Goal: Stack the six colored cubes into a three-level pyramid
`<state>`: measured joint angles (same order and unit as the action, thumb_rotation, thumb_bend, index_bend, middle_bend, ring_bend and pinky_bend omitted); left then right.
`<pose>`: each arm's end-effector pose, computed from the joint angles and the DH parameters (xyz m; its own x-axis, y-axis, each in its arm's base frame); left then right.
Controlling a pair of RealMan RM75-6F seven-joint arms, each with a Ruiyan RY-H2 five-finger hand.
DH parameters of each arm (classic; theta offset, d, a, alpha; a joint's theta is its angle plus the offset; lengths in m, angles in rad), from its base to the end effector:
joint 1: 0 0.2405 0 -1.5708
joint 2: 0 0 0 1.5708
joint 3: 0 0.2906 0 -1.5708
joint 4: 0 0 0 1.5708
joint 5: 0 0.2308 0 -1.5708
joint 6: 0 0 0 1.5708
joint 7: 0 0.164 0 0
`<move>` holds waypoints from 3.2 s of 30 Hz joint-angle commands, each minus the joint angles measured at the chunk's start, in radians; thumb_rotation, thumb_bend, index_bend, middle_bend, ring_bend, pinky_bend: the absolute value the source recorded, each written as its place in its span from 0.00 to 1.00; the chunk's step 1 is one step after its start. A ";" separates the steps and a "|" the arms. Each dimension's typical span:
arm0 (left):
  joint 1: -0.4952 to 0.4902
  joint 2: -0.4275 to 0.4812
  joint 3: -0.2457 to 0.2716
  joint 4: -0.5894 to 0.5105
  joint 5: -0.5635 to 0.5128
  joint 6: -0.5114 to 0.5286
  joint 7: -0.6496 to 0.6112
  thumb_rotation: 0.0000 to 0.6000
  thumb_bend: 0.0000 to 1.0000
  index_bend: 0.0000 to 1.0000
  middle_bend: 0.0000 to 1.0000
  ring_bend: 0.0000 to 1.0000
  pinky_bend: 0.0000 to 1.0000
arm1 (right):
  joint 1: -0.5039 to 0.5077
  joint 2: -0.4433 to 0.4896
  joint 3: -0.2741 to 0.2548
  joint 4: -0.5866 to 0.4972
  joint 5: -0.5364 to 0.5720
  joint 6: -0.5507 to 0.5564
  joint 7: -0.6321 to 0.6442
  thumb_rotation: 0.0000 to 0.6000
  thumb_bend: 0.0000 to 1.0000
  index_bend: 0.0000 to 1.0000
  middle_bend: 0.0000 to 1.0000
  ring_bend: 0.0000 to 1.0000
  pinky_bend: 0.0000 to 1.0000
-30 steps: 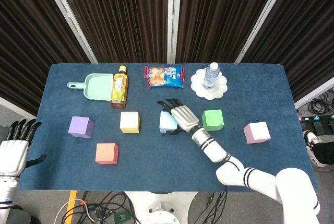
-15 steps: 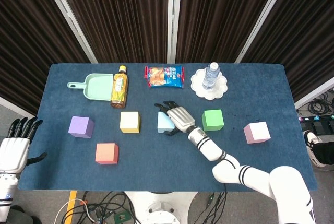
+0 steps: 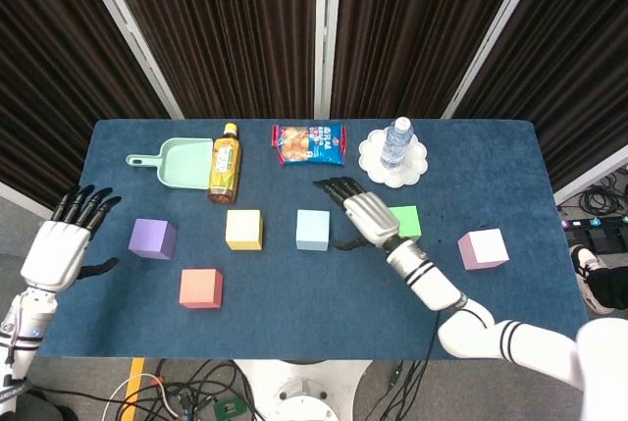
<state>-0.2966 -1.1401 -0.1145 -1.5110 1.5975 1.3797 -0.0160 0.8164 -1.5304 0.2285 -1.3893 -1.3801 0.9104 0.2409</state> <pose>-0.3034 0.2912 0.1470 0.4616 -0.0606 0.8850 0.8440 -0.2772 -0.4592 -0.1208 -0.4158 -0.0285 0.1346 -0.3541 0.9255 -0.8785 -0.4746 -0.0538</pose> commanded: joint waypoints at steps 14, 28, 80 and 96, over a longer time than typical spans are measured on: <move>-0.349 -0.110 -0.094 0.004 -0.157 -0.457 -0.061 1.00 0.00 0.22 0.25 0.19 0.10 | -0.233 0.426 -0.031 -0.338 -0.034 0.210 -0.013 1.00 0.12 0.00 0.08 0.00 0.00; -0.461 -0.255 -0.081 0.073 -0.298 -0.580 0.079 1.00 0.00 0.18 0.22 0.19 0.10 | -0.258 0.412 -0.065 -0.299 -0.071 0.214 0.025 1.00 0.12 0.00 0.08 0.00 0.00; -0.611 -0.437 -0.068 0.232 -0.378 -0.630 0.176 1.00 0.13 0.19 0.39 0.25 0.10 | -0.295 0.380 -0.077 -0.222 -0.082 0.236 0.114 1.00 0.12 0.00 0.08 0.00 0.00; -0.641 -0.467 -0.070 0.241 -0.431 -0.642 0.223 1.00 0.13 0.19 0.38 0.25 0.10 | -0.304 0.386 -0.080 -0.211 -0.091 0.242 0.138 1.00 0.12 0.00 0.08 0.00 0.00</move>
<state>-0.9366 -1.6067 -0.1843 -1.2706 1.1670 0.7385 0.2060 0.5127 -1.1447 0.1490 -1.6006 -1.4707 1.1520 0.3794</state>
